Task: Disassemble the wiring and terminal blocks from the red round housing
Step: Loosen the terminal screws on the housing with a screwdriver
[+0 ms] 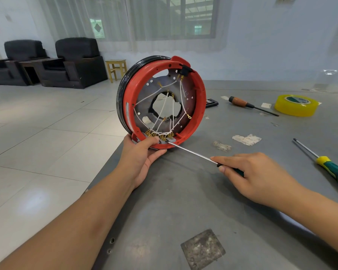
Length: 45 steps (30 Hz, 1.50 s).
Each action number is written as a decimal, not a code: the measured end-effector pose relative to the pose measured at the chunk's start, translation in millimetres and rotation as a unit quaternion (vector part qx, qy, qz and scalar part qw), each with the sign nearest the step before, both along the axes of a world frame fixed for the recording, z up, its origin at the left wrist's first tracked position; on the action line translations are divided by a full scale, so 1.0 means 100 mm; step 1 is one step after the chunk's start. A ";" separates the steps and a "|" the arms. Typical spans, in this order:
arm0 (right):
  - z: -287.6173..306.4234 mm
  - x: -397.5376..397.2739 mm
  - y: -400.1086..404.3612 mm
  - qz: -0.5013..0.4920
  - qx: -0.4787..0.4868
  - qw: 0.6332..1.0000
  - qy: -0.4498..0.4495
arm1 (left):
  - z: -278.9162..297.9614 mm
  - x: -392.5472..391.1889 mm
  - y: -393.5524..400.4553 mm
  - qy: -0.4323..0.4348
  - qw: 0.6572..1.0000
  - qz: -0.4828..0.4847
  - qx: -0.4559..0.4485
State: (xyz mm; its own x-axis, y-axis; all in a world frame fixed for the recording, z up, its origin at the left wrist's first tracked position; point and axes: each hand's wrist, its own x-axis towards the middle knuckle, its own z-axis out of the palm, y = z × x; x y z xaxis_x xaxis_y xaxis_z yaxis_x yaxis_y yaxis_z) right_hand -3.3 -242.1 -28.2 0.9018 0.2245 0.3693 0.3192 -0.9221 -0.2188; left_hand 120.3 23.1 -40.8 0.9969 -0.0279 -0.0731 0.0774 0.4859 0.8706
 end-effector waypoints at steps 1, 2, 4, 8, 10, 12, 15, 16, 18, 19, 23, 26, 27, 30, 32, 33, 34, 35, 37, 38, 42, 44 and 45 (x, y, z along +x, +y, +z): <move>-0.02 0.01 0.01 -0.001 0.015 1.000 0.001 | 0.00 0.00 0.00 0.003 1.000 0.001 -0.005; -0.03 0.01 0.02 -0.001 0.030 1.000 0.005 | 0.00 0.00 0.00 0.006 1.000 0.003 -0.011; -0.05 0.02 0.05 -0.003 0.058 0.998 0.019 | -0.01 0.01 0.01 0.012 1.000 0.004 -0.024; -0.06 0.05 0.06 -0.009 0.104 0.993 0.054 | -0.01 0.02 0.03 0.025 0.999 0.008 -0.041; -0.05 0.05 0.07 -0.005 0.107 0.992 0.068 | 0.00 0.02 0.03 0.029 0.998 0.010 -0.048; -0.03 0.03 0.08 -0.006 0.105 0.992 0.063 | 0.00 0.02 0.03 0.032 0.998 0.010 -0.054; 0.00 0.00 0.10 -0.016 0.043 0.998 0.032 | 0.00 0.01 0.02 0.033 0.998 0.015 -0.058; 0.01 -0.01 0.11 -0.021 0.011 1.000 0.021 | 0.00 0.01 0.02 0.033 0.998 0.018 -0.058; 0.02 -0.03 0.12 -0.025 -0.035 0.999 0.007 | 0.00 0.00 0.02 0.027 0.998 0.022 -0.055; 0.03 -0.04 0.12 -0.026 -0.053 0.998 0.006 | 0.00 -0.01 0.02 0.024 0.998 0.024 -0.051; 0.08 -0.07 0.15 -0.034 -0.129 0.991 0.002 | -0.01 -0.02 0.01 0.013 0.999 0.034 -0.030; 0.12 -0.08 0.16 -0.048 -0.165 0.985 0.001 | -0.01 -0.03 0.00 -0.001 0.999 0.035 -0.014; 0.13 -0.08 0.17 -0.051 -0.170 0.984 0.008 | -0.02 -0.03 0.00 -0.007 0.999 0.036 -0.010; 0.16 -0.09 0.19 -0.051 -0.182 0.982 0.024 | -0.03 -0.04 -0.02 -0.027 0.999 0.039 0.009; 0.18 -0.10 0.19 -0.050 -0.184 0.981 0.030 | -0.04 -0.05 -0.03 -0.040 0.998 0.044 0.025; 0.18 -0.11 0.19 -0.050 -0.185 0.981 0.030 | -0.04 -0.05 -0.03 -0.043 0.998 0.046 0.030; 0.18 -0.11 0.19 -0.050 -0.186 0.981 0.030 | -0.04 -0.04 -0.03 -0.044 0.997 0.046 0.034; 0.16 -0.12 0.20 -0.050 -0.182 0.981 0.032 | -0.04 -0.04 -0.03 -0.044 0.997 0.044 0.036; 0.13 -0.13 0.20 -0.050 -0.156 0.986 0.036 | -0.04 -0.03 -0.03 -0.041 0.998 0.037 0.031; 0.11 -0.14 0.21 -0.050 -0.141 0.988 0.038 | -0.03 -0.03 -0.03 -0.038 0.998 0.034 0.027; 0.04 -0.15 0.22 -0.047 -0.080 0.995 0.036 | -0.02 -0.03 -0.02 -0.031 0.999 0.030 0.018; 0.01 -0.14 0.23 -0.041 -0.047 0.997 0.034 | -0.02 -0.03 -0.02 -0.030 0.999 0.030 0.010; 0.00 -0.13 0.23 -0.039 -0.035 0.998 0.032 | -0.02 -0.03 -0.02 -0.030 0.999 0.031 0.007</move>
State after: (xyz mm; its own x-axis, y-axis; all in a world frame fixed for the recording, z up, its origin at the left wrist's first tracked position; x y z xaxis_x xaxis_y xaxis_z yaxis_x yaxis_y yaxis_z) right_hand -16.1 -219.0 -28.5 0.9390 0.1755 0.2957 0.2329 -0.9572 -0.1716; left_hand 117.5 21.3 -42.8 0.9993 0.0349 -0.0129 -0.0053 0.4764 0.8792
